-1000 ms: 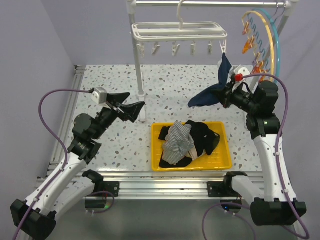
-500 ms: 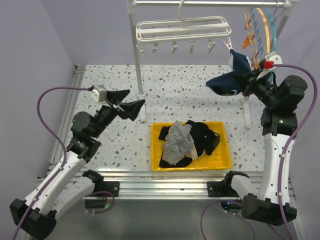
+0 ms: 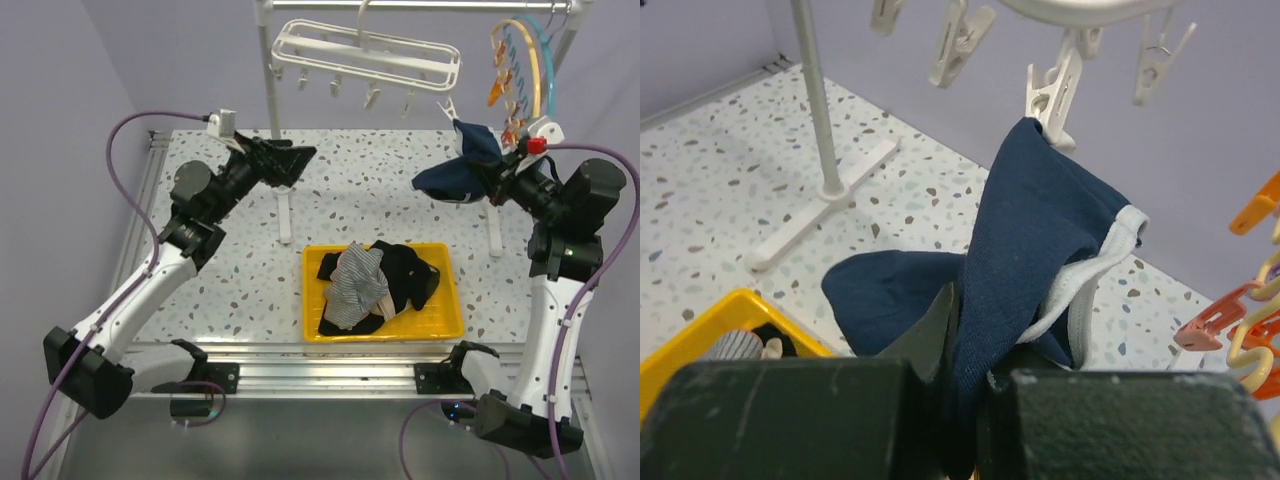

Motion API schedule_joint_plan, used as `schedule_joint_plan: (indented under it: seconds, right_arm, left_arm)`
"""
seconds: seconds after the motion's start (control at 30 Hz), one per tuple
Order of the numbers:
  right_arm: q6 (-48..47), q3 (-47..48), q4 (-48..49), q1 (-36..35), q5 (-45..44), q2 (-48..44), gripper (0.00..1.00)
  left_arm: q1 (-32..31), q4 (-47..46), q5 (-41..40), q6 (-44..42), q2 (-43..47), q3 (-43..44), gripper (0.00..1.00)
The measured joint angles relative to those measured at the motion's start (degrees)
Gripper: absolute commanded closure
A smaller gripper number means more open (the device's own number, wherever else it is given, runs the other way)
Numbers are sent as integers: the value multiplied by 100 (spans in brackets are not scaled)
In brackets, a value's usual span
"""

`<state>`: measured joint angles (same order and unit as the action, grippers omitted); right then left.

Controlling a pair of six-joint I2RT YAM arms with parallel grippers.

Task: Remove the underwear clipped to the hanger
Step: Remove the underwear from the hanger.

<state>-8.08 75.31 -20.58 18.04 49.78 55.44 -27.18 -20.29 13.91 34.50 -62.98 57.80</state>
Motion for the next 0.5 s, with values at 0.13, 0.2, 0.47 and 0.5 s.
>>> schedule_joint_plan:
  seconds: [0.13, 0.2, 0.47, 0.5]
  right_arm:
    - [-798, -50, -520, 0, 291, -122, 100]
    - [-1204, -144, -769, -4, 380, -197, 100]
    - [-2605, -789, -1379, -264, 208, -306, 100]
    - [-2756, -890, -1390, -343, 138, -310, 100]
  left_arm:
    - [-485, 90, -153, 778, -1025, 1005, 14]
    - [-807, 195, -247, 1161, -1394, 1357, 14]
    - [-1788, 649, -868, 2205, -2629, 2518, 12]
    - [-1878, 732, -962, 2260, -2811, 2702, 12]
